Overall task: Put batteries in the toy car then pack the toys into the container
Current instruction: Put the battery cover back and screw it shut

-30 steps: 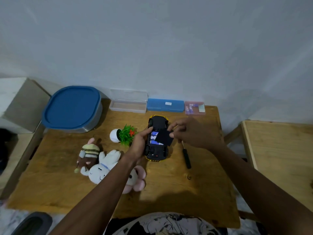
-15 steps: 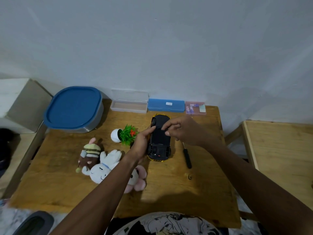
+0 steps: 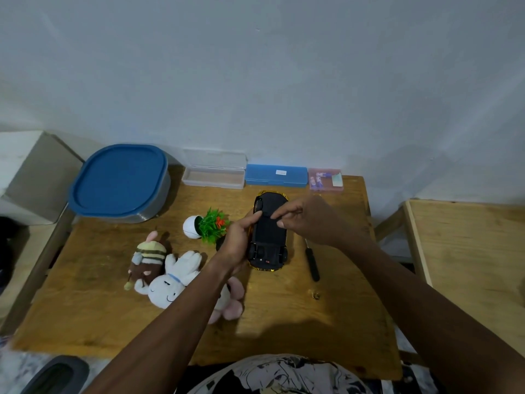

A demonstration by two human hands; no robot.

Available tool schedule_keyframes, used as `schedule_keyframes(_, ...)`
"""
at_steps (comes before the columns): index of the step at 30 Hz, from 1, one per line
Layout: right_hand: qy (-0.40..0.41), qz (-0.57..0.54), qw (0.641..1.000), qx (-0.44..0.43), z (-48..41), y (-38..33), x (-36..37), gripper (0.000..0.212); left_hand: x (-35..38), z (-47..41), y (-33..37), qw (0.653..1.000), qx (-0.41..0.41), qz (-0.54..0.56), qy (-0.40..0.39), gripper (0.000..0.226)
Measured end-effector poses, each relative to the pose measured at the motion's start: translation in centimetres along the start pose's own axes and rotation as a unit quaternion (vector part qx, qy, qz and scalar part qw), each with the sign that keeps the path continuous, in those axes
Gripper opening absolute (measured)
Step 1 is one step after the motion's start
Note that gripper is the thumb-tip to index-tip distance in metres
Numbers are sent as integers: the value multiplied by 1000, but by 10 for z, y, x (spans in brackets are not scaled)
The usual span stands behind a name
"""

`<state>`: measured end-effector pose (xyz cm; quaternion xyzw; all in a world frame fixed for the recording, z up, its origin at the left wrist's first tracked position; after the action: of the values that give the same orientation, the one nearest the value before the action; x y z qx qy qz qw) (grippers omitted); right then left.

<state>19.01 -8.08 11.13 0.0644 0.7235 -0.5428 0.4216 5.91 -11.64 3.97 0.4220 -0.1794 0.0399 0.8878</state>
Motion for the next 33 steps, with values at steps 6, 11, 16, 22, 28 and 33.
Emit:
schedule_keyframes(6,29,34,999,10,1,-2,0,21,0,0,-1,1000,1,30,0,43)
schedule_keyframes(11,121,65,990,37,14,1,6,20,2,1,-7,999,3,30,-16,43)
schedule_keyframes(16,228,-70,958,157,36,29,29,39,1,-6,-19,999,-8,36,6,38)
schedule_keyframes(22,254,-318,855,320,64,64,83,56,-2,-11,-43,998,-45,36,27,33)
schedule_keyframes(28,256,-324,848,332,71,75,93,47,-5,-16,-57,996,-72,26,52,36)
schedule_keyframes(33,238,-309,861,326,68,79,90,41,-7,-19,-55,995,-73,17,59,36)
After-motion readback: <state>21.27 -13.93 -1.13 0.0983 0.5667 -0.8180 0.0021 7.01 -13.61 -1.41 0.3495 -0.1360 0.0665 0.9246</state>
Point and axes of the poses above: each hand's wrist, its own z-axis away from the middle knuckle, its own x-axis out of the palm, y = z × x, the point moved 8 cm from there along -z, towards the middle knuckle, and after that the axes turned 8 degrees about -x, right-handed, at the moved point
